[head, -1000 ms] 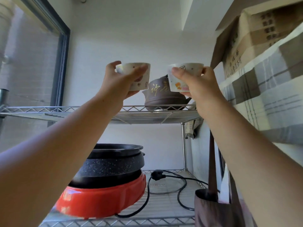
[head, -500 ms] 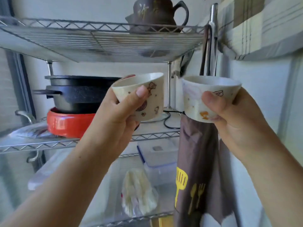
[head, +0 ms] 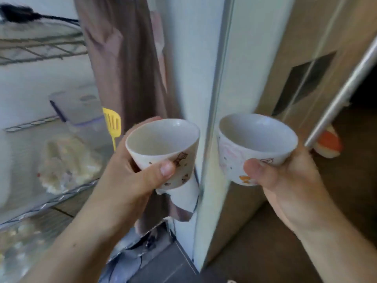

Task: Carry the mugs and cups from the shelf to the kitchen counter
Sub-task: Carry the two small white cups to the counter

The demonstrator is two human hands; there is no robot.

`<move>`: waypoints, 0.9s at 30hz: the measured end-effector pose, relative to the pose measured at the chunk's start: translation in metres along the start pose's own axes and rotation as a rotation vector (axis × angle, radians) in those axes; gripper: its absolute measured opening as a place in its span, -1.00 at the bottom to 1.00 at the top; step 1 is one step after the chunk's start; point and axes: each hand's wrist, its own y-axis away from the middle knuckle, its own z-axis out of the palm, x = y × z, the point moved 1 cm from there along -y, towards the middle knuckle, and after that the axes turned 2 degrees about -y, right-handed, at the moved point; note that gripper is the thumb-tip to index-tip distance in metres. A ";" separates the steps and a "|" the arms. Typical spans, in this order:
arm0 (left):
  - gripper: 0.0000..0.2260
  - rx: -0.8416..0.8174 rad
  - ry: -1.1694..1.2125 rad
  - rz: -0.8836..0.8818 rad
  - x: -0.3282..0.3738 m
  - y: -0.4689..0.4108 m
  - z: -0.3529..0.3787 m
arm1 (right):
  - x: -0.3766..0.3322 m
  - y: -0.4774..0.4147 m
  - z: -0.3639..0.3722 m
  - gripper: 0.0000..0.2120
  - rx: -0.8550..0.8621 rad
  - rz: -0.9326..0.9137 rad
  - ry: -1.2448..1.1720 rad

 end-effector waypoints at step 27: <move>-0.38 -0.698 -0.363 -0.251 -0.280 -0.088 0.445 | 0.009 0.253 -0.426 -0.31 1.089 0.425 0.512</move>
